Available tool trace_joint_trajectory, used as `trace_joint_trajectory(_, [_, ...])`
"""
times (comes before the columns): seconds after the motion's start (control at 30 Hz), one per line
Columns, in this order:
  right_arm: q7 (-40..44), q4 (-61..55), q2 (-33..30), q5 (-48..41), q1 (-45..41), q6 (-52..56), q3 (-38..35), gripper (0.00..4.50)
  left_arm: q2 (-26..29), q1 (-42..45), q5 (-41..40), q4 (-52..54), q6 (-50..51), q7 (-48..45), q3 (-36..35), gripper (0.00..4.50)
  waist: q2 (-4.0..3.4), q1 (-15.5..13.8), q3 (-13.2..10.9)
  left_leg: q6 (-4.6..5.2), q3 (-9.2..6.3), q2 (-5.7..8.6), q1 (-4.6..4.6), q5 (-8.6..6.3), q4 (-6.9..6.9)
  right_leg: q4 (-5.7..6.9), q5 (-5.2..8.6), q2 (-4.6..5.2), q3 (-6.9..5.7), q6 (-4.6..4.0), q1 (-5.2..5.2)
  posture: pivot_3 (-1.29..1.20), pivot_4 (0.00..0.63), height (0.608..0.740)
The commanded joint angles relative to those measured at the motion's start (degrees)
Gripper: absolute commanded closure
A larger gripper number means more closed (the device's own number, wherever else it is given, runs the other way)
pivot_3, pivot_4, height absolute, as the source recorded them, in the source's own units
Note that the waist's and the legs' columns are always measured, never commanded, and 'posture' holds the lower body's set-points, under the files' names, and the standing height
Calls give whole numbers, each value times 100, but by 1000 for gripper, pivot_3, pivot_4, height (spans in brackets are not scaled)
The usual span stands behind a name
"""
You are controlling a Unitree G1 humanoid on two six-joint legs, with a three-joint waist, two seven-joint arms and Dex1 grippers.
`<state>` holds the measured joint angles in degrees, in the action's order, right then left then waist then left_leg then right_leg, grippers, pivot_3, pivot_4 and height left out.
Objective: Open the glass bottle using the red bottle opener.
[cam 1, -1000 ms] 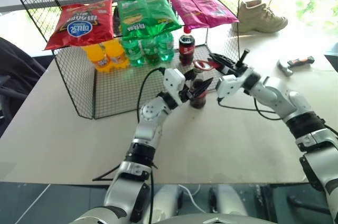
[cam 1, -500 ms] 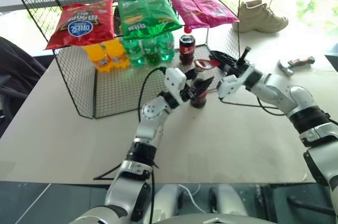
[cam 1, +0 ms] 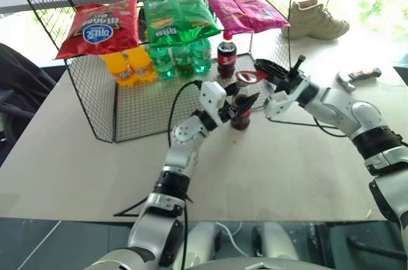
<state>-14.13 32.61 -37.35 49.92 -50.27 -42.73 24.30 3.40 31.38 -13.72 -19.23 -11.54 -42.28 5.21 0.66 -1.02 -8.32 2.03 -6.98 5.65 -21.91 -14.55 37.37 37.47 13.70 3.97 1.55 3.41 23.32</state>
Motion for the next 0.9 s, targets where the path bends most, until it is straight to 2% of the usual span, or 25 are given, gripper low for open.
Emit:
trace_joint_trajectory(0.03, [-250,137,-464,122,-391,570,-460,4500,-10,-49,-6,-55,52,-111,94,2362,0,0,0,0,0,0,0,0,0,0,0,0,0,0,1,0,150,740])
trace_joint_trajectory(0.37, [-474,184,-557,177,-483,625,-416,4500,-30,-87,-20,-39,76,-123,103,2362,2,57,2,0,4,-4,4,0,-16,-19,0,-3,4,-1,-2,0,150,740])
trace_joint_trajectory(0.6, [-429,212,-480,-94,-418,521,-508,4500,-27,-112,-34,-12,73,-124,102,2362,2,154,2,0,15,-10,4,0,-23,-19,0,-4,13,0,3,0,150,740])
trace_joint_trajectory(0.77, [-223,245,-345,-584,-266,419,-633,4500,14,-180,-44,73,92,-128,96,2362,2,154,2,1,13,-9,4,0,-20,-18,0,-4,12,0,2,0,150,740])
trace_joint_trajectory(0.9, [312,321,39,-1658,40,393,-979,4500,88,-277,-96,291,152,-121,65,2362,3,171,3,1,14,-11,5,0,-20,-19,0,-5,15,0,1,0,150,740])
